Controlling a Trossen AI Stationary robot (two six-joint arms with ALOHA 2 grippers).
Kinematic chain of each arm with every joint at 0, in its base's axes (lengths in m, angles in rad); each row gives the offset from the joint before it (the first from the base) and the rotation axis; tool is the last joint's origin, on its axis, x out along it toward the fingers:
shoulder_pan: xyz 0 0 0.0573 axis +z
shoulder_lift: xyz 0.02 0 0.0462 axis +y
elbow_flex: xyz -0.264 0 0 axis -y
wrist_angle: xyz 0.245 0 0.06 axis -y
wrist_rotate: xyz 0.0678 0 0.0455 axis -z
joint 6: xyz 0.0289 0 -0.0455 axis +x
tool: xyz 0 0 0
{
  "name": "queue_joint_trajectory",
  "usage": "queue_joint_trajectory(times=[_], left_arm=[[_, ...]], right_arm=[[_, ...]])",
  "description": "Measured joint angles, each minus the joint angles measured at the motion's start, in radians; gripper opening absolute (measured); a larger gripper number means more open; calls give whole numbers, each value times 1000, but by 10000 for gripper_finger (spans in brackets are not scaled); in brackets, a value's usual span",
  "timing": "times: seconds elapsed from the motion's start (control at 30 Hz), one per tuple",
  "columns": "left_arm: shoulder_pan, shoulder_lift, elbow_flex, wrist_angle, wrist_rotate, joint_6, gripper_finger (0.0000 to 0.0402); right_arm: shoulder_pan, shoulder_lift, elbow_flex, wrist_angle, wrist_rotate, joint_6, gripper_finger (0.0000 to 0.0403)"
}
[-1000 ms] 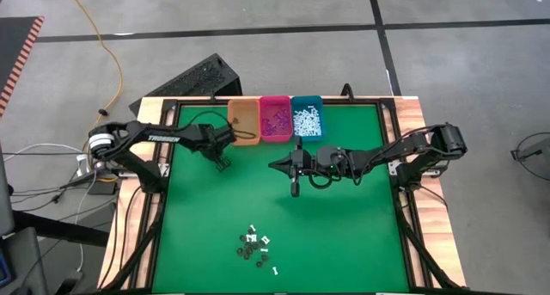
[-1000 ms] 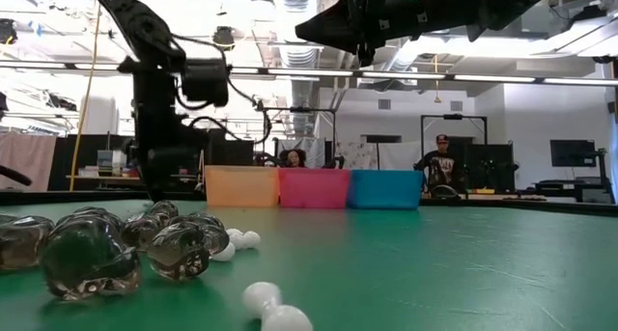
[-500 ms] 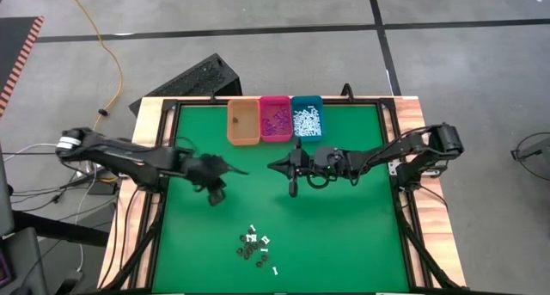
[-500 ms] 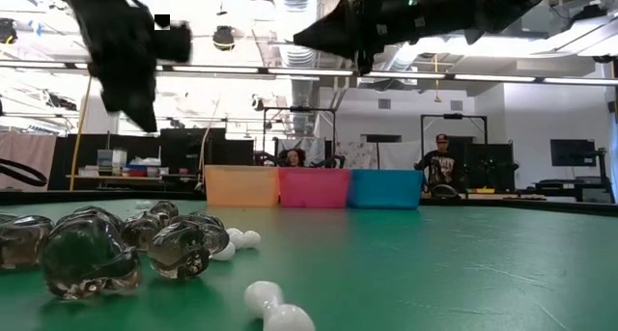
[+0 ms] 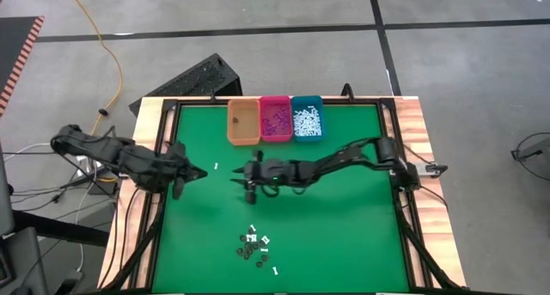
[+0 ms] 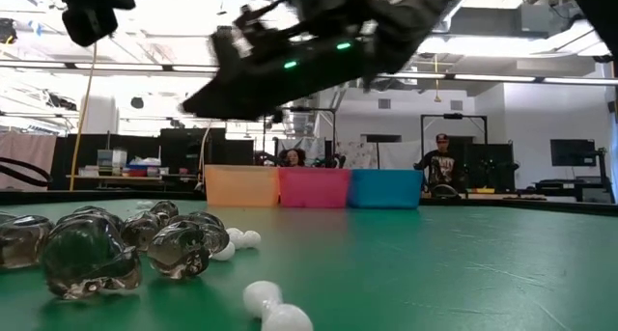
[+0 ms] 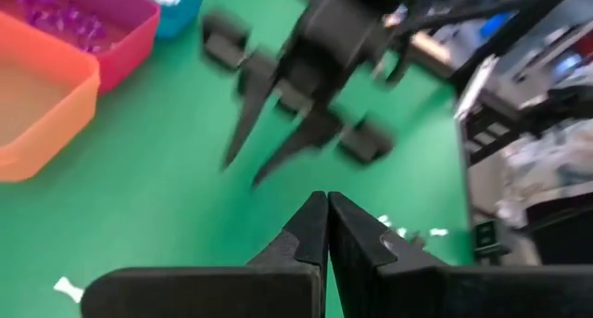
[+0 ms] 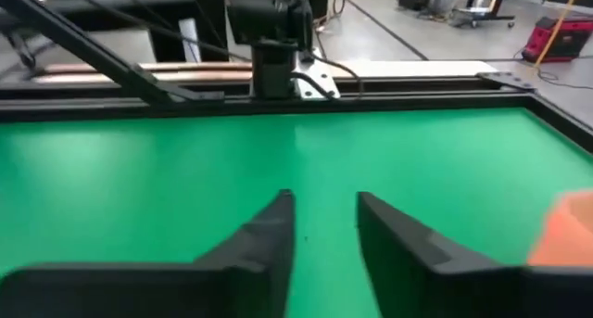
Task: Sort Halloween decoration
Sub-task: Put the white bone toy into the blue bin
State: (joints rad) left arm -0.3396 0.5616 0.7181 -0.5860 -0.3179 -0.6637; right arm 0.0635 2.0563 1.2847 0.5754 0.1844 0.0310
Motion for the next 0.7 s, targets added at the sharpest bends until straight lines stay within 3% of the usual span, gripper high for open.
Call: queue_joint_trajectory(times=[0.13, 0.23, 0.4, 0.5, 0.7], left_arm=[[-15, -81, 0, -3, 0, 4, 0], [-22, -120, 0, -14, -1, 17, 0], [-24, -140, 0, -40, 0, 15, 0], [-25, -135, 0, -64, 4, 10, 0], [-25, -129, -2, -85, 7, 5, 0]], right_arm=[[-9, 145, 217, -107, -1, -21, 216], [-22, 246, 386, -214, -1, -30, 252], [-44, 400, 637, -364, 1, -32, 264], [-58, 463, 749, -435, 54, -32, 264], [-90, 511, 817, -535, 130, 52, 265]])
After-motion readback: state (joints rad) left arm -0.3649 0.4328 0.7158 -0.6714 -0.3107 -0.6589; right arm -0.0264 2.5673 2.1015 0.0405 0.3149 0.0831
